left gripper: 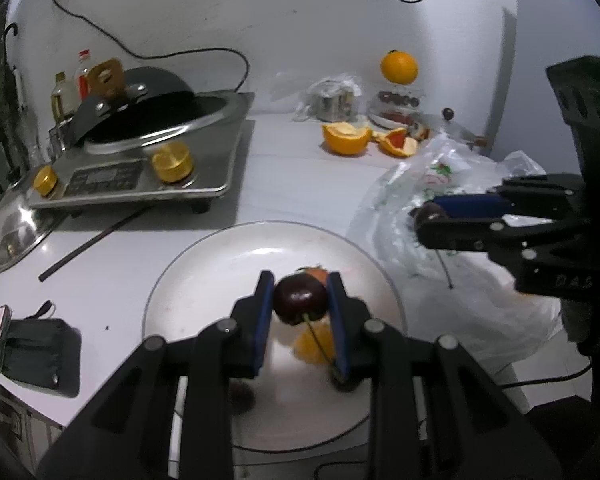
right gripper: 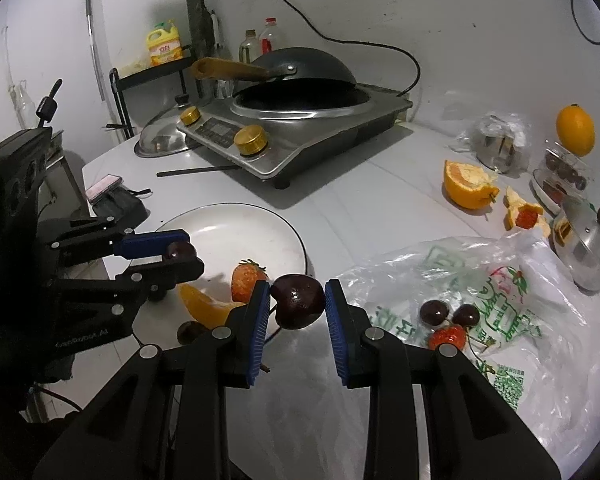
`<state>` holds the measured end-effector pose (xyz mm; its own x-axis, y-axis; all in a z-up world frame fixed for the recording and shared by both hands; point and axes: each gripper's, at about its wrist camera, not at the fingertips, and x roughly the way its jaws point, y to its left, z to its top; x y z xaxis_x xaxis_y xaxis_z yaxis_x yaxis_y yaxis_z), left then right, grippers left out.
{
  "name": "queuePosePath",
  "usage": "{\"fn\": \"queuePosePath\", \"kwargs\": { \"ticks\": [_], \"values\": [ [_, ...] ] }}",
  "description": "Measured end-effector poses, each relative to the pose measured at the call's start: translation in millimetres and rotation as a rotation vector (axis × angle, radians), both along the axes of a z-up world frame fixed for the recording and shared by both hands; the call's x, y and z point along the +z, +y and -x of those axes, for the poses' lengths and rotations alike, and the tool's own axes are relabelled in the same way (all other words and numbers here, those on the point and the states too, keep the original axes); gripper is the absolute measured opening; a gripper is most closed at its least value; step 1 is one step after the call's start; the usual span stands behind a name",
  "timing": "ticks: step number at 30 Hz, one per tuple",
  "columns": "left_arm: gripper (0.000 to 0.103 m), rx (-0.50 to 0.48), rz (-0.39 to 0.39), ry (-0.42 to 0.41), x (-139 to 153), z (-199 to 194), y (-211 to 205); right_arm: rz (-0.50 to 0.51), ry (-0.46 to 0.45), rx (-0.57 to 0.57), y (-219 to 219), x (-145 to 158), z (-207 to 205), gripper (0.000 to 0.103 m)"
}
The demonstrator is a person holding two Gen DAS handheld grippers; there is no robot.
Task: Organize fruits
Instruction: 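Lower the cherries and open the left gripper while the right gripper releases its cherry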
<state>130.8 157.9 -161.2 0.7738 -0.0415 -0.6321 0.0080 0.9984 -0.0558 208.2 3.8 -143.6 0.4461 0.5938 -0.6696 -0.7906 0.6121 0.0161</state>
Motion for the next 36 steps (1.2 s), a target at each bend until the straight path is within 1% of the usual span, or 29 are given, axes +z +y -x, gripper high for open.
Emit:
{"fn": "queuePosePath", "kwargs": {
  "ticks": [6,13,21,26,36],
  "values": [
    [0.027,0.023,0.002,0.015,-7.3,0.0,17.4,0.015,0.010,0.007,12.3,-5.4,-3.1,0.030],
    [0.027,0.044,0.023,0.039,-19.1,-4.5,33.2,0.041,0.027,0.021,26.4,-14.7,-10.3,0.030],
    [0.027,0.014,0.049,0.060,-27.8,-14.2,31.9,0.065,0.059,0.033,40.0,-29.9,-18.6,0.030],
    [0.028,0.012,0.059,0.077,-32.1,-18.2,30.9,0.077,0.078,0.042,47.5,-38.4,-23.8,0.030],
    [0.029,0.021,0.060,0.089,-33.6,-18.8,30.7,0.101,0.073,0.049,53.3,-42.4,-22.9,0.030]
  ]
}}
